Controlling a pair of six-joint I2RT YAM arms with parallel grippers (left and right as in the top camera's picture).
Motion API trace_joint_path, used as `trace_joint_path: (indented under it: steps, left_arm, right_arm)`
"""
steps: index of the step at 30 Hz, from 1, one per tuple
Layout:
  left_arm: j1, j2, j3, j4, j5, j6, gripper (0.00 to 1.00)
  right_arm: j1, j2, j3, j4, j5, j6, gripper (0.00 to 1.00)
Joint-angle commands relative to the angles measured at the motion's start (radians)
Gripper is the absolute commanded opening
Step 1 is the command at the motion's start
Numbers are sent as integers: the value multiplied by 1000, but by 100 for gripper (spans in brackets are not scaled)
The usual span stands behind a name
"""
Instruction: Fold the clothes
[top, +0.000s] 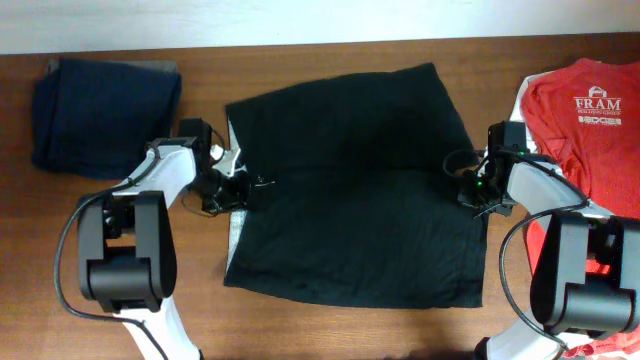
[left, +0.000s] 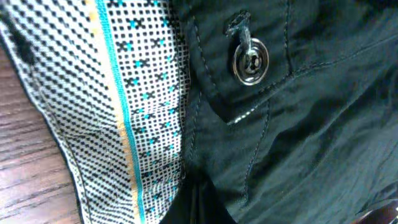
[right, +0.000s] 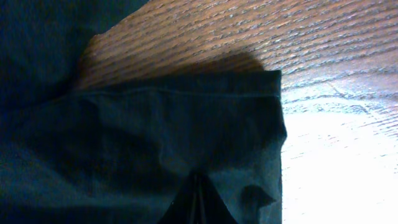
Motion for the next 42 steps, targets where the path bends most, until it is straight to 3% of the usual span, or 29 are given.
trace_joint_path:
  steps: [1, 7, 12, 13, 14, 15, 16, 18, 19, 20, 21, 22, 24, 27, 30, 35, 37, 39, 42]
  left_arm:
    - [2, 11, -16, -3, -11, 5, 1]
    - [128, 11, 16, -36, -11, 4, 1]
    - [100, 11, 16, -43, -18, 4, 2]
    - [100, 11, 24, -46, -13, 4, 20]
    - [109, 10, 56, -56, 25, 5, 31]
    - [113, 9, 116, -82, 97, 5, 39]
    - [112, 8, 193, -108, 156, 5, 45]
    - [99, 8, 254, -102, 154, 5, 44]
    - [84, 11, 252, -101, 132, 5, 11]
    - [62, 11, 242, -98, 96, 5, 1]
    - [27, 15, 238, -73, 52, 5, 1]
    - [0, 20, 237, -44, 31, 5, 1]
    - [-71, 58, 237, 28, -22, 4, 1]
    - [-97, 155, 237, 100, -56, -9, 0]
    - [-20, 152, 238, 84, -71, -93, 0]
    - [6, 161, 238, 92, -83, -92, 0]
    - [-1, 161, 238, 93, -82, -93, 1]
    - [-6, 160, 255, 92, -52, -92, 0]
    - [-5, 159, 396, 48, 56, -92, 1]
  right_arm:
    - [-4, 45, -60, -12, 20, 15, 4]
    - [-4, 56, -66, -15, 24, 15, 4]
    - [-4, 56, -65, -7, 16, 14, 5]
    - [-4, 54, -48, -13, -6, 14, 11]
    - [-4, 48, 22, -59, -55, -1, 30]
    - [-4, 42, 114, -124, -92, -1, 39]
    - [-4, 42, 240, -221, -126, -1, 52]
    - [-4, 42, 457, -448, -154, 0, 56]
    - [-4, 42, 515, -558, -154, -1, 55]
    - [-4, 42, 528, -652, -153, -29, 40]
    - [-4, 42, 504, -682, -151, -39, 9]
    - [-4, 42, 472, -678, -151, -38, 4]
    - [-4, 43, 377, -641, -163, -29, 4]
    - [-4, 43, 147, -437, -146, -23, 4]
    - [-4, 44, 93, -312, -93, 3, 4]
    - [-3, 53, 31, -273, -63, 39, 4]
    - [-3, 54, -62, -180, -66, 41, 4]
    - [-5, 48, -27, -209, -66, 33, 4]
    - [-5, 42, 178, -406, -68, 31, 4]
